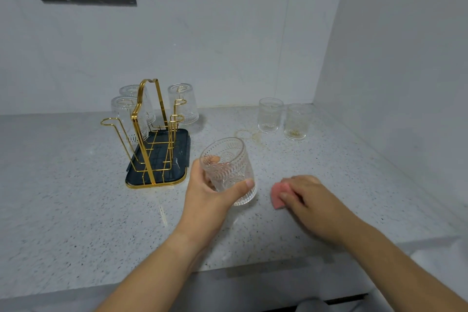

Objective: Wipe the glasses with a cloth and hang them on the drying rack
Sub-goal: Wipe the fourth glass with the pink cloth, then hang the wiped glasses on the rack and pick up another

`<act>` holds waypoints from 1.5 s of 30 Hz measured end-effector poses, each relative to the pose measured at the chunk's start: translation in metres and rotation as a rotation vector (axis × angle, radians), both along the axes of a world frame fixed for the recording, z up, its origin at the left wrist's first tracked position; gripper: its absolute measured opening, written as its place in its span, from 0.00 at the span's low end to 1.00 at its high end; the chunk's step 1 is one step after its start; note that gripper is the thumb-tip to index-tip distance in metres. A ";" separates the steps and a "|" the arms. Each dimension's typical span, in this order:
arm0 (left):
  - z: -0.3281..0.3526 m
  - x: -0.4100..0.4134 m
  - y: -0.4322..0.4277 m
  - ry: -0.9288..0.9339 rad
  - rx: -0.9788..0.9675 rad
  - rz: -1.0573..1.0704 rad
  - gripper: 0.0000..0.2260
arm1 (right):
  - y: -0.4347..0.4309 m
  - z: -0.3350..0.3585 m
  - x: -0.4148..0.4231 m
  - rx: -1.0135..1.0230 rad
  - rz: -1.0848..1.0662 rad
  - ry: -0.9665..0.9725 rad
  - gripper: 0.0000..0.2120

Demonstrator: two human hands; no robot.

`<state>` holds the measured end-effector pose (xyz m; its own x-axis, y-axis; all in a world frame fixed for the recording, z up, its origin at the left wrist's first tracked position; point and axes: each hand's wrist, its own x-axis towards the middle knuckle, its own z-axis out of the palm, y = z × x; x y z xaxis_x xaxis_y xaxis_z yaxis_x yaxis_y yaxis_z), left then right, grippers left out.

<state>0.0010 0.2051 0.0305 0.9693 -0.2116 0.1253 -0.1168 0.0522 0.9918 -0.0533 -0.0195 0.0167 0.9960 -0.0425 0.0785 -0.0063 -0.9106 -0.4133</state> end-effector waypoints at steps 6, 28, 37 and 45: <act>-0.001 0.004 0.004 0.041 -0.013 -0.031 0.28 | 0.008 -0.007 -0.001 0.122 -0.045 -0.020 0.21; 0.051 0.034 0.015 0.002 -0.150 -0.075 0.42 | 0.112 0.067 0.064 2.042 0.015 0.023 0.26; 0.130 0.061 0.054 -0.164 0.020 0.120 0.22 | 0.080 0.126 0.137 1.318 -0.063 -0.395 0.22; 0.160 0.122 0.055 -0.019 0.124 0.070 0.28 | 0.099 0.135 0.201 0.781 0.014 -0.455 0.33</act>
<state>0.1228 0.2603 0.1904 0.9800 -0.1581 0.1209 -0.1346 -0.0792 0.9877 0.1476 0.0799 0.1521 0.8764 -0.2369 0.4193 0.3182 -0.3687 -0.8734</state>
